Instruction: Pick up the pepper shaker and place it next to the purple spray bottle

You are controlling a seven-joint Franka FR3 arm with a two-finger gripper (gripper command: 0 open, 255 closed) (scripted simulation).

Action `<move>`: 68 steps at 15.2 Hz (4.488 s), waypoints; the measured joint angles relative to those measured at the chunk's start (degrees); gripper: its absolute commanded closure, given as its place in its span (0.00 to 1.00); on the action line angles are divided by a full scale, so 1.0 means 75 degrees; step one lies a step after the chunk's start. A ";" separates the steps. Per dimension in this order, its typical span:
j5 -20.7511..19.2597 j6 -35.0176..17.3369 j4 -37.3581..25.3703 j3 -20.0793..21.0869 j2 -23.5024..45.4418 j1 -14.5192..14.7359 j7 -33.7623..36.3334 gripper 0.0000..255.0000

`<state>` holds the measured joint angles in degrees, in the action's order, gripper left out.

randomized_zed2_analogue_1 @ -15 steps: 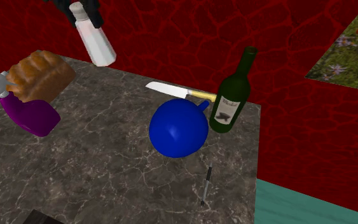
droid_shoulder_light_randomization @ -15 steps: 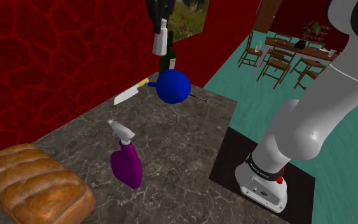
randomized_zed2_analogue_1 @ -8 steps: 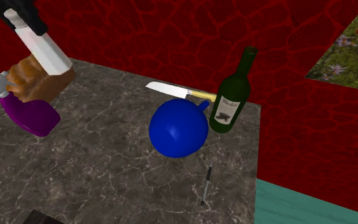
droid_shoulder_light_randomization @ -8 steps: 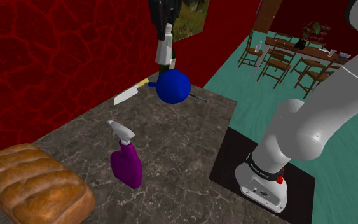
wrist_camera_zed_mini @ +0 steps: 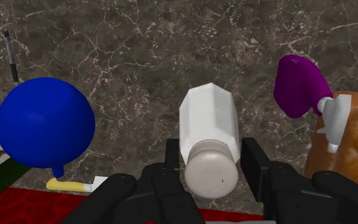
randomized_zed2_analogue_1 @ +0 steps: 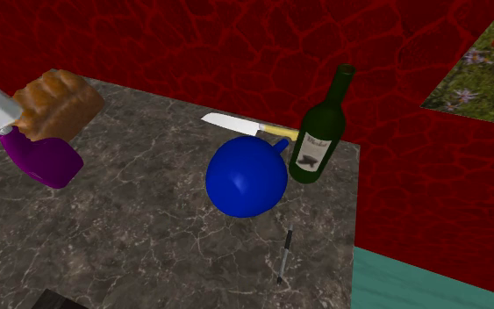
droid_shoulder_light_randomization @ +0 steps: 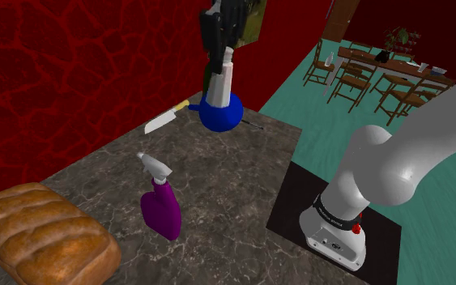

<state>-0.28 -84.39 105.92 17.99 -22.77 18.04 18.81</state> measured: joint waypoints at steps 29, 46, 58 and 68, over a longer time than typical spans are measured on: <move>0.1129 -0.0702 0.1303 0.2084 -0.0664 0.0940 0.2734 1.00; 0.1343 -0.2407 0.3111 0.2353 -0.0780 0.1072 0.2784 1.00; 0.1418 -0.3647 0.4103 0.2690 -0.0522 0.1086 0.2943 1.00; 0.1358 -0.4788 0.4802 0.3051 -0.0048 0.0997 0.3157 1.00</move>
<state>9.91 -120.30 141.93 40.87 -23.13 25.52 42.49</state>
